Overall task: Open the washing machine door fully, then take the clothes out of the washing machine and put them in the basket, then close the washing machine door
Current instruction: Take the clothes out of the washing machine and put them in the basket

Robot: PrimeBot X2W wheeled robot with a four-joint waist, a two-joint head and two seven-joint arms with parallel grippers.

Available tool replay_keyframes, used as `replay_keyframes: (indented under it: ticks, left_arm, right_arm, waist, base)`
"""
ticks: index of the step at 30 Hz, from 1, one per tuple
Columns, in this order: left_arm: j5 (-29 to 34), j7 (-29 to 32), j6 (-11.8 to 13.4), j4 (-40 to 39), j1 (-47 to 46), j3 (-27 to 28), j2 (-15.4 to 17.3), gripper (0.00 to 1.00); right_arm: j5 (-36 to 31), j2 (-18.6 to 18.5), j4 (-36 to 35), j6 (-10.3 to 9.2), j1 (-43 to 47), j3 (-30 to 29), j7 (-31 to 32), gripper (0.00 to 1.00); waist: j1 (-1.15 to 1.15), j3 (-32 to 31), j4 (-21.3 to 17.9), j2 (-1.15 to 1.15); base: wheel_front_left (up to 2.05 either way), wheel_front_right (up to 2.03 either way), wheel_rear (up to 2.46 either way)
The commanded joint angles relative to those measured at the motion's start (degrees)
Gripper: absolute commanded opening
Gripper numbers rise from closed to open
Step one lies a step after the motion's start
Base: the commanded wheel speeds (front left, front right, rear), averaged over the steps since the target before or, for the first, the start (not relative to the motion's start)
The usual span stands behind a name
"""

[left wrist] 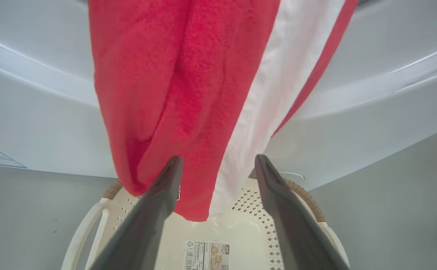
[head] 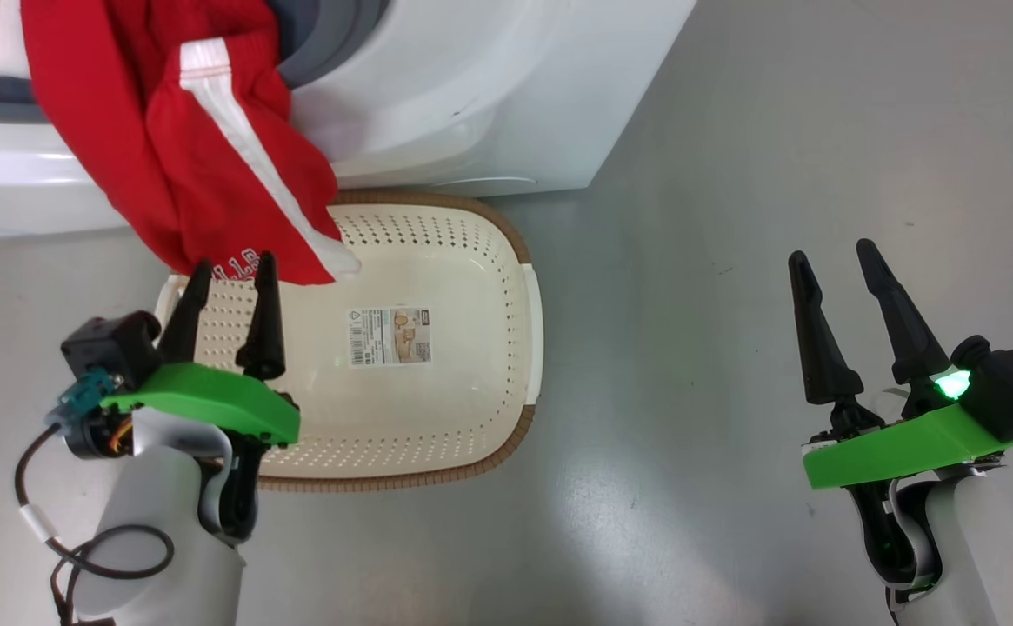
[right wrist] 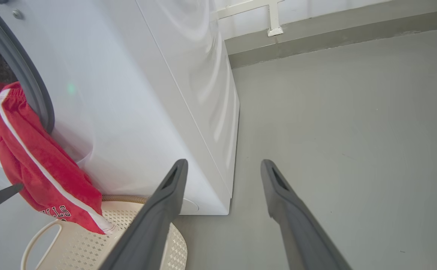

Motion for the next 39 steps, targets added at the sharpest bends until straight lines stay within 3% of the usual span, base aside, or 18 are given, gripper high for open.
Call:
replay_keyframes:
  ticks: [1, 27, 39]
  left_arm:
    - [-0.1, -0.3, 0.0, -1.6, 1.4, 1.7, 1.6, 1.00]
    - [1.4, -0.3, 0.0, -21.3, 11.3, 5.6, 1.6, 1.00]
    - [3.1, -0.3, 0.0, -32.4, 20.5, 6.9, 1.6, 1.00]
  right_arm:
    - [-0.5, -0.3, -1.0, 0.29, 0.3, 1.3, -0.4, 1.00]
    - [0.1, -1.7, -0.3, 0.29, 2.9, 1.0, -0.4, 1.00]
    - [0.4, -1.8, -0.3, 0.29, 4.6, 0.6, -0.4, 1.00]
  waist:
    - [0.00, -0.3, 0.2, 0.00]
    - [0.00, -6.6, 2.1, 0.00]
    - [0.00, -8.8, 2.1, 0.00]
  base:
    - [0.00, 0.00, 0.00]
    - [0.00, 0.00, 0.00]
    - [0.00, 0.00, 0.00]
